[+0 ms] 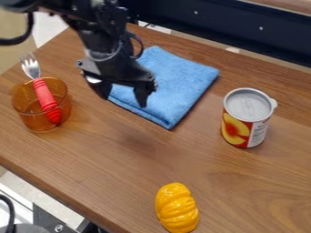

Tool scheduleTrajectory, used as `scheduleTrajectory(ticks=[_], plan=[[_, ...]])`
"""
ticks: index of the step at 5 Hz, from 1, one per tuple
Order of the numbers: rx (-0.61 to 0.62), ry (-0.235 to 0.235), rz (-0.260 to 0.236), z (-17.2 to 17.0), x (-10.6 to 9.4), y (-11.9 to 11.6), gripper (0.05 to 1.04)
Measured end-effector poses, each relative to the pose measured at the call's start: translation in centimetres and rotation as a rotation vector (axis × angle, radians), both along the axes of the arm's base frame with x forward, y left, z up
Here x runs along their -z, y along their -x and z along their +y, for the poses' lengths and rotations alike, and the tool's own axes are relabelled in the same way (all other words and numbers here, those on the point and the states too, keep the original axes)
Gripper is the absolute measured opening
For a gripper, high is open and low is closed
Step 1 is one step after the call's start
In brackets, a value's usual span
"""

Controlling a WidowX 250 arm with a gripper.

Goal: Move the blue cloth to the middle bottom part of the table

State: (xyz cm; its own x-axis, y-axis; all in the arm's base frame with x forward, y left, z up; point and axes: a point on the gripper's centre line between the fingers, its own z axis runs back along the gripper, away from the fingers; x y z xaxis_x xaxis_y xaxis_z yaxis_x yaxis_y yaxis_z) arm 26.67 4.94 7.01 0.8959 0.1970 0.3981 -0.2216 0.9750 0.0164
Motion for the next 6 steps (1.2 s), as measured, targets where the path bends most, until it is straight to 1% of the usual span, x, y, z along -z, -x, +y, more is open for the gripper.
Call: scheduleTrajectory(ticks=[1, 2, 3, 4, 5, 6], plan=[[0.027, -0.024, 0.007, 0.0, -0.1, -2.3, 0.999], [0.067, -0.056, 0.017, 0.4, 0.2, -4.6, 0.972], [0.080, -0.066, 0.050, 0.8, 0.7, -6.3, 0.721], [0.073, -0.079, 0.066, 1.3, 1.5, -7.8, 0.432], [0.117, -0.065, 0.124, 1.1, 3.1, -8.9, 0.203], [0.156, -0.053, 0.137, 0.9, 4.0, -9.2, 0.071]])
